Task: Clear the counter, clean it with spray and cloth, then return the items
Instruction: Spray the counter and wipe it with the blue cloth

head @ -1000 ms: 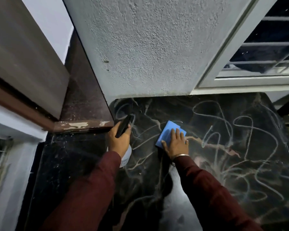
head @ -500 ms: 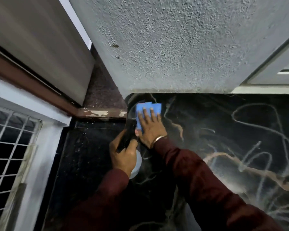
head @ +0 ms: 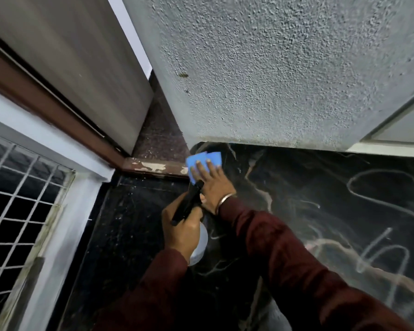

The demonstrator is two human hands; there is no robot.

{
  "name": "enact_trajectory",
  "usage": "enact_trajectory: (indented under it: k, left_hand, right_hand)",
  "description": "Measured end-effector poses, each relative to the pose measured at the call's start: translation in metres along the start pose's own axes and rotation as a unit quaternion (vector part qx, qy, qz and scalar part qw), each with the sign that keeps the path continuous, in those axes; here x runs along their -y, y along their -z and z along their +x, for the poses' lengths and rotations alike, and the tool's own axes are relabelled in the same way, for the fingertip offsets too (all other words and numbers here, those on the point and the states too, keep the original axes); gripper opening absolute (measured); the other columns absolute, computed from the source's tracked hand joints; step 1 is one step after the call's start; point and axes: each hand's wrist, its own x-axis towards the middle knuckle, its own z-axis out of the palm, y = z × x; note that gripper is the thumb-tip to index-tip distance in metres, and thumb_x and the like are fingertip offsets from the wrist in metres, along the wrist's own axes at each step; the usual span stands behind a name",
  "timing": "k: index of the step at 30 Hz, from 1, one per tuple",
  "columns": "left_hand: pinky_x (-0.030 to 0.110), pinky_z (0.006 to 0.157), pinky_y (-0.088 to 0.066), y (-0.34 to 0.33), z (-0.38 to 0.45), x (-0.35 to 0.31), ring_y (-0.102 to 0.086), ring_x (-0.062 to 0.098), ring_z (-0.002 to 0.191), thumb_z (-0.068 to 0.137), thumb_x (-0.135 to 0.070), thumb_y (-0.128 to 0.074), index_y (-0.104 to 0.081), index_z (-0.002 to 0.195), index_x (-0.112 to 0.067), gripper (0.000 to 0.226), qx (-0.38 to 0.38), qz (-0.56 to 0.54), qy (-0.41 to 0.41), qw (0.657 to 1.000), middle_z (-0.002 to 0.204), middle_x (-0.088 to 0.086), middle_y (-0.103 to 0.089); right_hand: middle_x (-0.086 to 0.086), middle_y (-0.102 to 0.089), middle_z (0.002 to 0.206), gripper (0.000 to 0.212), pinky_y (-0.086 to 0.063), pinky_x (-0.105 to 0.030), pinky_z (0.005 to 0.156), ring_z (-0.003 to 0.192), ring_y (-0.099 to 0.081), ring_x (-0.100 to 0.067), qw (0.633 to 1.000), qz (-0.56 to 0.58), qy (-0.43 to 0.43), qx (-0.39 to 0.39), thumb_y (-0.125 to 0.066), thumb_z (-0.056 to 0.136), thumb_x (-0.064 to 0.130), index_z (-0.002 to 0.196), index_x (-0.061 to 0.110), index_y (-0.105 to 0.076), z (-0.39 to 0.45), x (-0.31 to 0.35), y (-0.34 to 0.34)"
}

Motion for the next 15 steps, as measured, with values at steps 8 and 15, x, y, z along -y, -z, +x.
enact_trajectory:
  k: [8, 15]
  left_hand:
    - [0.017, 0.052, -0.04, 0.022, 0.029, -0.009, -0.052, 0.0, 0.049, 0.075, -0.012, -0.059, -0.072, 0.075, -0.018, 0.014, -0.003, 0.056, 0.006, 0.998, 0.051, -0.015, -0.06]
    - [0.022, 0.063, -0.044, 0.025, 0.024, 0.009, -0.062, 0.009, 0.063, 0.083, -0.008, -0.065, -0.072, 0.074, -0.014, 0.013, -0.006, 0.187, -0.082, 0.979, 0.063, 0.001, -0.066]
  right_hand:
    - [-0.008, -0.012, 0.159, 0.081, -0.005, -0.049, 0.117, 0.146, -0.007, -0.035, 0.985, 0.031, -0.156, -0.072, -0.004, 0.079, 0.049, 0.152, 0.017, -0.015, 0.009, -0.042, 0.008]
    - [-0.003, -0.031, 0.154, 0.061, -0.022, -0.045, 0.115, 0.142, -0.027, -0.03, 0.988, -0.049, 0.144, -0.04, -0.038, 0.089, 0.036, 0.148, 0.021, -0.03, -0.075, -0.03, -0.032]
